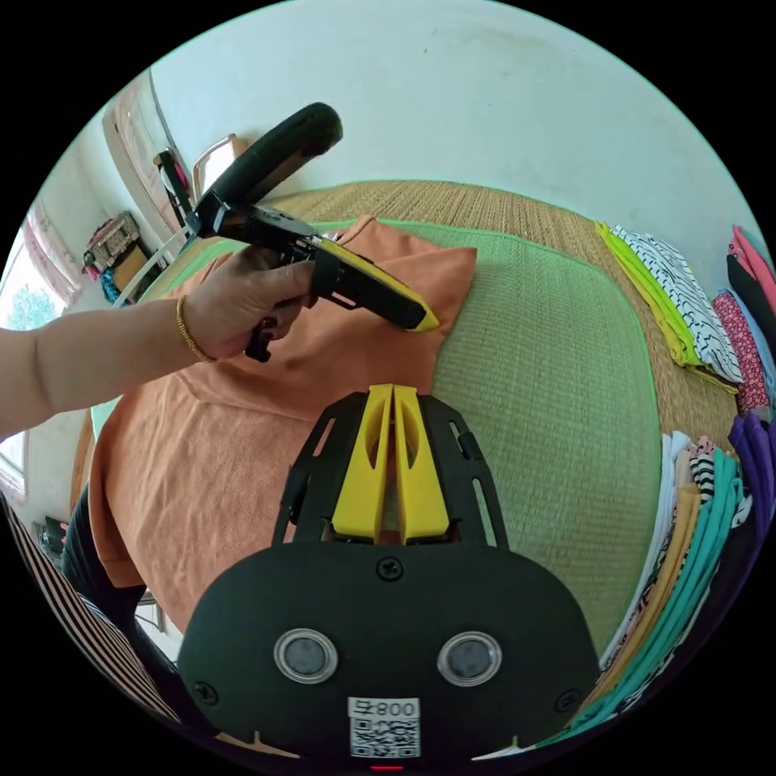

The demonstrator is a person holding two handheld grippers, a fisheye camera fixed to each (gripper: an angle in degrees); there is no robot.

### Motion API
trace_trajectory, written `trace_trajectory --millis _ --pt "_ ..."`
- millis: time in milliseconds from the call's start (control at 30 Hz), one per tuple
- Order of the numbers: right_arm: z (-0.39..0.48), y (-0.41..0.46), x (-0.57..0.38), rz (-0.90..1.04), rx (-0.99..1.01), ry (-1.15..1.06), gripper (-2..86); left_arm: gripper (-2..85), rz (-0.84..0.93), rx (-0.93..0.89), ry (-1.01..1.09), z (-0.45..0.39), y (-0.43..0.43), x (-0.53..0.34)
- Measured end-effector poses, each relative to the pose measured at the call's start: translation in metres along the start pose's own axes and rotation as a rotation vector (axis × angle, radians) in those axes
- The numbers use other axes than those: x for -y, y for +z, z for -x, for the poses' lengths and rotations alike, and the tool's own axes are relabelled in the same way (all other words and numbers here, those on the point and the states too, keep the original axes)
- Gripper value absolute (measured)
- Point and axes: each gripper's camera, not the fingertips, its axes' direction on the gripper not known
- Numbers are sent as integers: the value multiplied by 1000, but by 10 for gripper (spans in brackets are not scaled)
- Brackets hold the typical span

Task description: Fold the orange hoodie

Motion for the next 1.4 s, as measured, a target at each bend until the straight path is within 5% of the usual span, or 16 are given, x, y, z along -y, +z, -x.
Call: trace_trajectory --millis 133,567,1033,1200,1400 --pt "1 -2 1 -2 19 4 1 1 -119 56 -41 3 -25 10" --pt "29 -8 7 1 -44 -1 2 2 -92 190 -98 -19 -52 -14" --pt "48 -22 17 -1 -48 20 3 2 -87 37 -83 -63 -123 -69" --pt "57 -28 22 -1 -63 17 2 2 54 42 -81 -93 -124 -117" --pt "72 -34 28 -4 -109 -2 2 1 -64 14 -110 -115 -191 -153"
